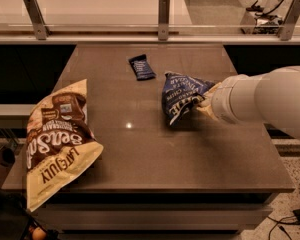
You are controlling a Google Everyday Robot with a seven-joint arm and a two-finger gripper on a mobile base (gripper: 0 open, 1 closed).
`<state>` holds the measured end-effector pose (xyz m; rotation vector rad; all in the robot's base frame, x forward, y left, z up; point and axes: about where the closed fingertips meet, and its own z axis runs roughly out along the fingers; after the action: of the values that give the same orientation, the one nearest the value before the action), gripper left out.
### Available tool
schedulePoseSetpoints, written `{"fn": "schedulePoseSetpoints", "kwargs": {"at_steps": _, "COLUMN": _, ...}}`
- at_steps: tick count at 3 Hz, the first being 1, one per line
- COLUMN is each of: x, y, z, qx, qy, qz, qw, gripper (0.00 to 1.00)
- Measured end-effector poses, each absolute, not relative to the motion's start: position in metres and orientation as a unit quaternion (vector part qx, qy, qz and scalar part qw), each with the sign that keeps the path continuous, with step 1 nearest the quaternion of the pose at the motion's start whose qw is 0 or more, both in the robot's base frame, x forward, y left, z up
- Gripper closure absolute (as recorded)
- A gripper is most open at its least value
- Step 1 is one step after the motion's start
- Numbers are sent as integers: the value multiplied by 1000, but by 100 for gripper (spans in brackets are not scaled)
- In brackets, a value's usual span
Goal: Move blue chip bag near brown chip bag
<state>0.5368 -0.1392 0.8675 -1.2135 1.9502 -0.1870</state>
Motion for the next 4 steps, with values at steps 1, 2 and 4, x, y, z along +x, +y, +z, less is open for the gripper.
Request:
{"fn": "schedulePoseSetpoints", "kwargs": {"at_steps": 1, "x": 514, "y": -131, "z": 872, "qx": -481, "qy": 773, "qz": -99, "qw": 401, "gripper": 100}}
{"fn": "schedulePoseSetpoints", "kwargs": {"at_steps": 2, "x": 494, "y": -121, "z": 877, "qx": -482, "qy": 777, "qz": -121, "qw": 387, "gripper": 100}}
{"fn": "schedulePoseSetpoints", "kwargs": {"at_steps": 4, "x": 459, "y": -88, "z": 885, "qx": -488, "qy": 780, "qz": -159, "qw": 359, "gripper": 83}}
